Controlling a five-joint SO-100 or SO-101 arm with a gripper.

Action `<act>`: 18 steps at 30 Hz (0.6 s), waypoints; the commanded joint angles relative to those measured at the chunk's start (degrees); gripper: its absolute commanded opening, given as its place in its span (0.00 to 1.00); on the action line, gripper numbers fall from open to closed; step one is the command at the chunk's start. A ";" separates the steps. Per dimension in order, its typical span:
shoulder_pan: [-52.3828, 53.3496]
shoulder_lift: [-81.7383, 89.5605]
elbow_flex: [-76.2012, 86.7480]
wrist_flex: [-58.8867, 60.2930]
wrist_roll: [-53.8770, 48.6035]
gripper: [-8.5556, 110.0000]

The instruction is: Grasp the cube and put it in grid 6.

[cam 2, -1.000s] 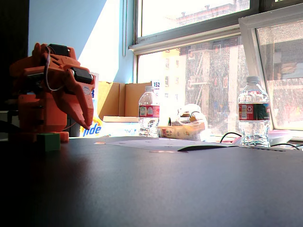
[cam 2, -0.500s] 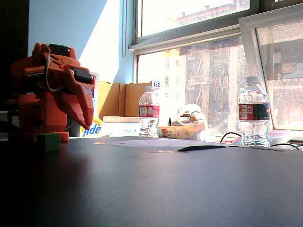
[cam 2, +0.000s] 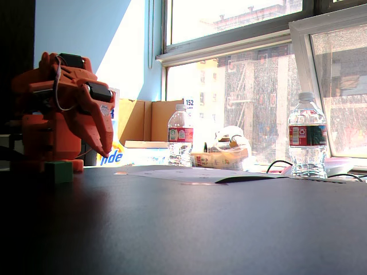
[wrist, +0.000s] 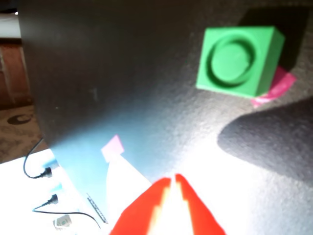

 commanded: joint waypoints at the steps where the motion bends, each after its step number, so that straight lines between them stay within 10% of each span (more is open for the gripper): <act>1: 0.26 0.53 3.08 0.18 0.26 0.07; 18: 1.41 -3.87 -1.41 1.32 -0.44 0.07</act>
